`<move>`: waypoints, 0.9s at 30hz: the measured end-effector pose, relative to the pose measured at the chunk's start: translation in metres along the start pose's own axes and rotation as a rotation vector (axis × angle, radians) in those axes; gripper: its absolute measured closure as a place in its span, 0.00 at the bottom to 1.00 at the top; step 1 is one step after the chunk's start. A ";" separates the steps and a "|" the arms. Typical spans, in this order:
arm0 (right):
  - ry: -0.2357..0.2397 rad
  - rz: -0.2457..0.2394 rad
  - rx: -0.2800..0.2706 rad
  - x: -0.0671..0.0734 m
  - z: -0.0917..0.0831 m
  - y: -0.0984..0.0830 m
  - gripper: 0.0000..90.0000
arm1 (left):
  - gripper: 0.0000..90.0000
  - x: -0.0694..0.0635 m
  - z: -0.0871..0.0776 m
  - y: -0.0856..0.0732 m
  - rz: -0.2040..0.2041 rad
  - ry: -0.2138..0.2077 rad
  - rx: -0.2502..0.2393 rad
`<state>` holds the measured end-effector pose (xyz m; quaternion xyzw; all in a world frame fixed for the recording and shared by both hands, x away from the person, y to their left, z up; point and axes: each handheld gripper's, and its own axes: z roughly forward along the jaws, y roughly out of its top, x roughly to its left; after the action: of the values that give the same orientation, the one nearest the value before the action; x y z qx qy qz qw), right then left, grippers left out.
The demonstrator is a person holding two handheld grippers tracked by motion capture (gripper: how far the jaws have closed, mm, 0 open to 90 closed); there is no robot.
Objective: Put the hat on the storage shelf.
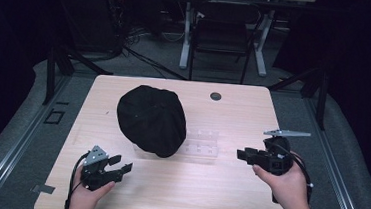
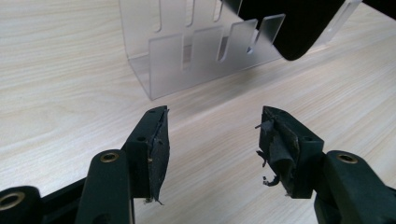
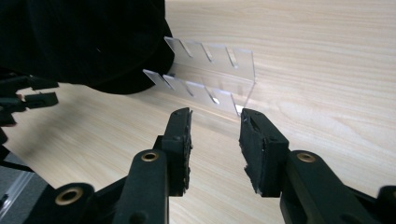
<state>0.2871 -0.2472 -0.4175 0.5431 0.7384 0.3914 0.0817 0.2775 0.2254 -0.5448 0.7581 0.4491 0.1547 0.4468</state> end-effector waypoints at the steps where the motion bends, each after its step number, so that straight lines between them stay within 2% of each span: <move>1: -0.008 -0.004 0.000 -0.001 0.001 -0.004 0.70 | 0.48 0.001 0.000 -0.001 -0.008 0.000 -0.006; 5: -0.034 -0.017 -0.019 -0.005 0.006 -0.018 0.66 | 0.48 0.004 -0.001 -0.003 -0.015 0.006 -0.003; 8: -0.072 -0.046 -0.037 -0.007 0.012 -0.030 0.63 | 0.48 0.005 0.000 -0.005 -0.018 0.011 -0.001; 11: -0.066 -0.039 -0.049 -0.008 0.019 -0.042 0.57 | 0.47 0.005 0.001 -0.006 -0.014 0.012 0.010; 18: -0.122 -0.091 -0.087 -0.015 0.040 -0.067 0.45 | 0.46 0.005 0.004 -0.008 -0.010 0.018 0.014; 25: -0.184 -0.131 -0.127 -0.020 0.056 -0.088 0.41 | 0.45 0.005 0.004 -0.009 -0.013 0.018 0.015; 27: -0.186 -0.137 -0.128 -0.021 0.060 -0.093 0.41 | 0.45 0.004 0.005 -0.009 -0.011 0.017 0.013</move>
<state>0.2595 -0.2451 -0.5269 0.5191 0.7364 0.3791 0.2110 0.2779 0.2281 -0.5558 0.7570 0.4581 0.1556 0.4391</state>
